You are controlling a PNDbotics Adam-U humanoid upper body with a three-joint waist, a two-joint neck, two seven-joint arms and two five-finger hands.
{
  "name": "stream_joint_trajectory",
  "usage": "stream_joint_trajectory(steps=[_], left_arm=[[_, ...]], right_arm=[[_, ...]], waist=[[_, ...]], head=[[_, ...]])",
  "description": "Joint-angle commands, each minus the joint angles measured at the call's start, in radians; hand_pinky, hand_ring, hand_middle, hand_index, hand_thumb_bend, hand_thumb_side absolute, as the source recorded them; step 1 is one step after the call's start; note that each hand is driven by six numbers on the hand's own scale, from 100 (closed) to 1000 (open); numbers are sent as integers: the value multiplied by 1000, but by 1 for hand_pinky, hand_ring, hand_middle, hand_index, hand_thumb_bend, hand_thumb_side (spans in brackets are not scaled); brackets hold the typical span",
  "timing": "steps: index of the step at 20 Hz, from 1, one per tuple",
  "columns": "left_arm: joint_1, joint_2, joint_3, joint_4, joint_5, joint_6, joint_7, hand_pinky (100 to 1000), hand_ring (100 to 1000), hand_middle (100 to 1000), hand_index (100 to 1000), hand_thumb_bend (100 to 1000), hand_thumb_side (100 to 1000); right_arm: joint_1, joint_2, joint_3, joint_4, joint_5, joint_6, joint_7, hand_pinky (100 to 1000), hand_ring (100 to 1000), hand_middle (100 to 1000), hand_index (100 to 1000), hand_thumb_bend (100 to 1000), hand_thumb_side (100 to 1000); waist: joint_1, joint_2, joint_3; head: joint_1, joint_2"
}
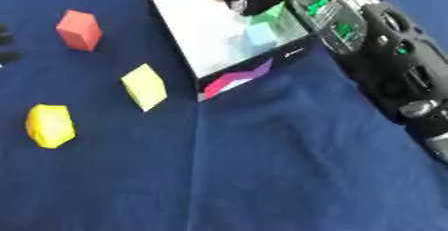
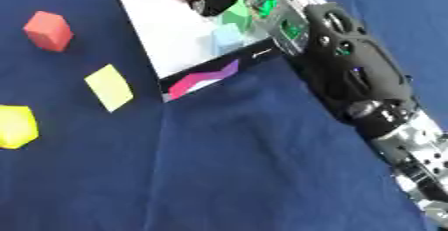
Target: Pick up objects on the table and place them in the box.
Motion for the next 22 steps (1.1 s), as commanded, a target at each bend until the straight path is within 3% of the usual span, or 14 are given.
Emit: stream_joint_trajectory(steps=[1, 3, 5, 11, 19, 22], left_arm=[[-16, 11, -2, -11, -3, 0, -10, 697, 747, 668, 753, 100, 724], [-15, 12, -2, -11, -3, 0, -11, 697, 748, 668, 753, 100, 724], [-15, 12, -2, -11, -3, 0, -12, 697, 748, 668, 753, 100, 725], [-12, 15, -1, -10, -4, 0, -12, 697, 748, 666, 753, 100, 724], [3, 28, 9, -8, -8, -1, -6, 697, 750, 666, 753, 100, 726], [9, 34, 17, -8, -10, -2, 1, 697, 750, 667, 753, 100, 727]], right_arm=[[-18, 0, -16, 14, 35, -24, 18, 782, 821, 693, 782, 285, 199], [-15, -1, -14, 9, 41, -34, 33, 809, 873, 776, 862, 380, 236], [-14, -5, -15, 0, 49, -40, 52, 835, 902, 816, 894, 410, 229], [-21, -41, -33, -47, 22, -16, 74, 837, 896, 809, 891, 370, 185], [-6, -217, -123, -39, -187, 48, 96, 849, 898, 811, 891, 209, 100], [32, -309, -161, -31, -261, 44, 97, 859, 909, 818, 895, 222, 100]], waist=[[-1, -86, 0], [-1, -85, -1], [-1, -86, -3], [-3, -88, -9], [-9, -95, -32], [-14, -96, -38]], head=[[-3, -4], [-3, -4], [-3, -5], [5, -1], [21, 3], [28, 4]])
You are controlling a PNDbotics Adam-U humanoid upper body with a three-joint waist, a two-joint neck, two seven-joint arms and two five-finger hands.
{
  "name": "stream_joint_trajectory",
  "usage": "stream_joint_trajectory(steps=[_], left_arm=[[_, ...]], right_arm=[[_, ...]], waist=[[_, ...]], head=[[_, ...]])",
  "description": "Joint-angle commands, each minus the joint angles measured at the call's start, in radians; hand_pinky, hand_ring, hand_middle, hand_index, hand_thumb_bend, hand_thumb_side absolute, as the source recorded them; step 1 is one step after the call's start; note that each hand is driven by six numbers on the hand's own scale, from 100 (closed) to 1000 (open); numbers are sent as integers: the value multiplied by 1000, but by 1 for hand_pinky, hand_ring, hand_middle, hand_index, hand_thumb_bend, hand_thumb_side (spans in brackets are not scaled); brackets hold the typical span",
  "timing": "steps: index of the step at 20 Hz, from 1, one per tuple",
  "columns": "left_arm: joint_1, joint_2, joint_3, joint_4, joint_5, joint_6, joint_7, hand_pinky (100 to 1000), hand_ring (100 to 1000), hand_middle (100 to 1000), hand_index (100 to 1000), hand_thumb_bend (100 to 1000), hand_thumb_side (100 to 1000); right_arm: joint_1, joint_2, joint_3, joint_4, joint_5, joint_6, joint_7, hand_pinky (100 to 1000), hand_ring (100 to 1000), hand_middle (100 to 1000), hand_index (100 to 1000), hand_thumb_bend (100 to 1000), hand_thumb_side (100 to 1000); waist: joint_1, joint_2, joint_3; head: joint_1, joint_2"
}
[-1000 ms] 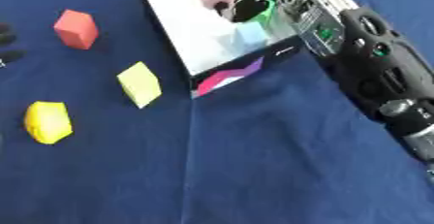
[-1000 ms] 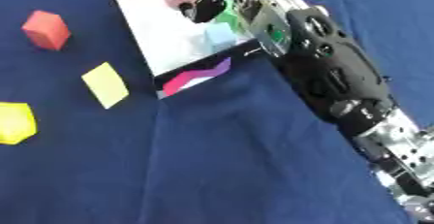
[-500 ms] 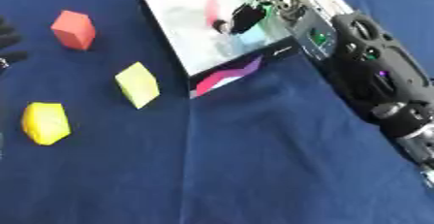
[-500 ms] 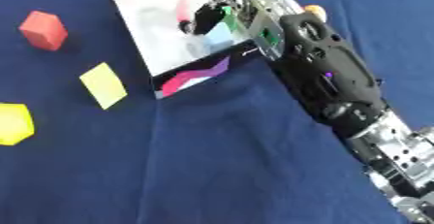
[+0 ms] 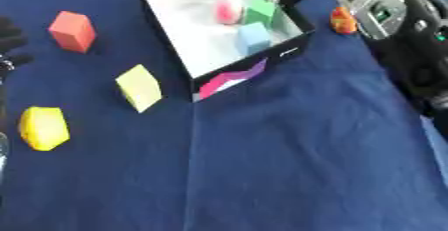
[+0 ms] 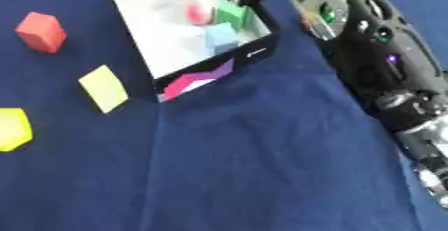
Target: Pick up objects on the table and place them in the box.
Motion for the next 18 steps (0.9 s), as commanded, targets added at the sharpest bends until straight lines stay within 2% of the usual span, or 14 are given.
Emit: stream_joint_trajectory(steps=[1, 5, 8, 13, 18], left_arm=[[-4, 33, 16, -14, -5, -2, 9, 697, 750, 667, 753, 100, 727], [-2, 37, 20, -15, -5, -3, 13, 697, 751, 667, 752, 100, 726], [0, 39, 22, -15, -5, -3, 14, 697, 751, 667, 752, 100, 726], [-1, 40, 22, -16, -6, -1, 12, 697, 752, 668, 752, 100, 727], [-9, 36, 21, -21, -5, -2, 9, 697, 752, 668, 751, 100, 727]], right_arm=[[9, -115, -48, -2, -68, -3, 2, 859, 909, 818, 895, 222, 100], [70, -202, -85, 5, -104, -39, 26, 870, 921, 833, 899, 234, 114], [106, -242, -104, 16, -125, -66, 61, 876, 927, 840, 902, 243, 129], [136, -263, -117, 40, -108, -111, 128, 876, 931, 840, 897, 286, 163], [148, -250, -130, 69, -51, -130, 130, 877, 934, 842, 896, 306, 167]], waist=[[-12, -96, -3], [-15, -96, -6], [-16, -94, -8], [-15, -90, -6], [-15, -80, 2]], head=[[7, 3], [17, -1], [20, -3], [19, -8], [9, -26]])
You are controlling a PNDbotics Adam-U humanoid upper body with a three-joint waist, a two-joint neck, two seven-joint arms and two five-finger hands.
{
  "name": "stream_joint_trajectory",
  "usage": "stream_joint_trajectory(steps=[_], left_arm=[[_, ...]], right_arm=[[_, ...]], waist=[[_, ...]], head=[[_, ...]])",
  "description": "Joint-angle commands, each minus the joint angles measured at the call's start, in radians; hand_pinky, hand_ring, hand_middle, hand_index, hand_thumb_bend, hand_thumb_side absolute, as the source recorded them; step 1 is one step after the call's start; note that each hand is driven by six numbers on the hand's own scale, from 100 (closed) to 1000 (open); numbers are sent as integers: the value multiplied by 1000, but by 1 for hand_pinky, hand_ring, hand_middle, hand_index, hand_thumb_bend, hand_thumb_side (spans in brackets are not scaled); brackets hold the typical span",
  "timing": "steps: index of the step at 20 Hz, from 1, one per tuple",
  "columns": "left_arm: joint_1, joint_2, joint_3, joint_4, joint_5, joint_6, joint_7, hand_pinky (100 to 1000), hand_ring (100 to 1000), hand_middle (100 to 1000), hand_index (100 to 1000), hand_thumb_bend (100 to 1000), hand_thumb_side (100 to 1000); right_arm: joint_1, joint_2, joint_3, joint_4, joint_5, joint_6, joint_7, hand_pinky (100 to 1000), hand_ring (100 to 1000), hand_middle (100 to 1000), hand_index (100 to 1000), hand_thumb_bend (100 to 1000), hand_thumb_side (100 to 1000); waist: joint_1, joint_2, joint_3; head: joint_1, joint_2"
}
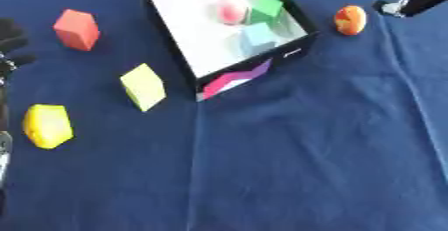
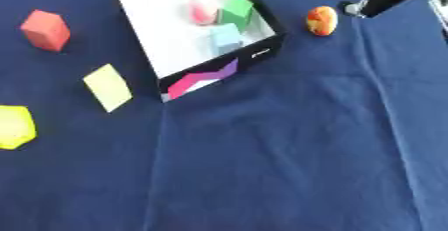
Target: Pick up objects on the table and place them in the box.
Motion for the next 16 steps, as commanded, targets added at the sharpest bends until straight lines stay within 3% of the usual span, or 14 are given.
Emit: stream_joint_trajectory(steps=[1, 10, 16], left_arm=[[-17, 27, 7, -22, -3, 0, -1, 697, 752, 668, 751, 100, 727], [-37, 24, 3, -28, -2, 3, -5, 698, 753, 668, 749, 100, 732], [-49, 24, -1, -33, -2, 4, -8, 698, 754, 669, 749, 100, 735]], right_arm=[[-10, -26, -23, 13, 30, -11, -8, 878, 934, 842, 896, 307, 167], [-7, -11, -43, 58, 62, -12, -99, 874, 928, 839, 894, 318, 160], [-13, -5, -49, 79, 78, -10, -117, 874, 931, 845, 895, 326, 171]], waist=[[-8, -77, 3], [-11, -41, 22], [-16, -21, 36]], head=[[-7, -25], [-20, -55], [-32, -61]])
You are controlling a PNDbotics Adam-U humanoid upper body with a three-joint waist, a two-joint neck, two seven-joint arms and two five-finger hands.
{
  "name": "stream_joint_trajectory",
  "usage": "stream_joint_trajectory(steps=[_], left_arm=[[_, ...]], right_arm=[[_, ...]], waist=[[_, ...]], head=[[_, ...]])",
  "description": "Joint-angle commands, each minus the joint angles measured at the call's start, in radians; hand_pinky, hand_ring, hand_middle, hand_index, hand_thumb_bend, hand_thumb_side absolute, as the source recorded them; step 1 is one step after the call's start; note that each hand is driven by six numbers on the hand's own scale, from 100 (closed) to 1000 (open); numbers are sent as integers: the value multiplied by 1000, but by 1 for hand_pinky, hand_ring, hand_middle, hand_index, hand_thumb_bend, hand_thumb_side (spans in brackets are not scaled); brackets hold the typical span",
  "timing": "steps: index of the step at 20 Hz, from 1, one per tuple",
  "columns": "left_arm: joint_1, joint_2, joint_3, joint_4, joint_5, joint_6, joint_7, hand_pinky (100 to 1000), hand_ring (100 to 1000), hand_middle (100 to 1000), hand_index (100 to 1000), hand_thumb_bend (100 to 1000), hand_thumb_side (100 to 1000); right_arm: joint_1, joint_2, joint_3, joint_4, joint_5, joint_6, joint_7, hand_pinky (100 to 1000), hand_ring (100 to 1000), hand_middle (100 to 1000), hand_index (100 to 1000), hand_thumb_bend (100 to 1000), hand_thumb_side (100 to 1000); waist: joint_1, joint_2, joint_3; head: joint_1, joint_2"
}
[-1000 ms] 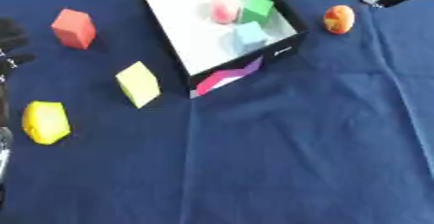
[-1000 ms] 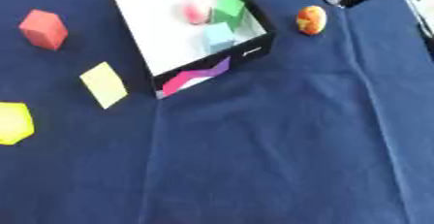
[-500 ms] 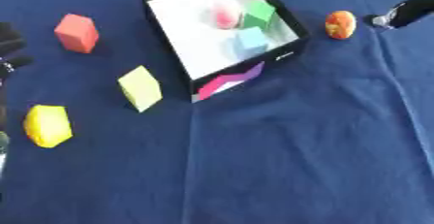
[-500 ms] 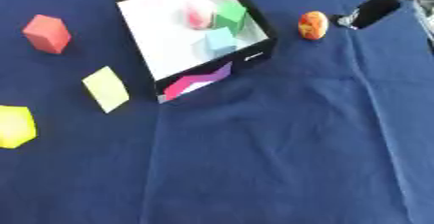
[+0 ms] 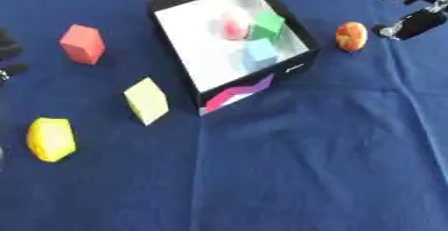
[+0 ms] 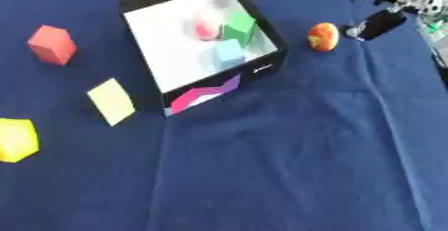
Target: Pick up objects on the table and place them in the box.
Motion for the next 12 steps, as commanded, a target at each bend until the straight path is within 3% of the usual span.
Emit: stream_joint_trajectory(steps=[1, 6, 12], left_arm=[[-20, 24, -1, -27, -2, -1, -4, 698, 754, 669, 749, 100, 734], [-30, 23, -4, -34, -2, 0, -7, 699, 754, 669, 748, 100, 734], [-40, 21, -8, -36, -2, 2, -12, 699, 754, 670, 749, 100, 734]], right_arm=[[-21, -19, -16, 3, 13, -1, -8, 874, 932, 845, 894, 331, 176], [-22, -13, -13, 11, 32, -8, -1, 875, 933, 847, 895, 336, 188], [-26, 3, -11, 30, 45, -8, 0, 873, 933, 850, 896, 332, 193]], waist=[[-13, -18, 4], [-16, -7, 14], [-18, 1, 24]], head=[[-7, -11], [-10, 8], [-13, 9]])
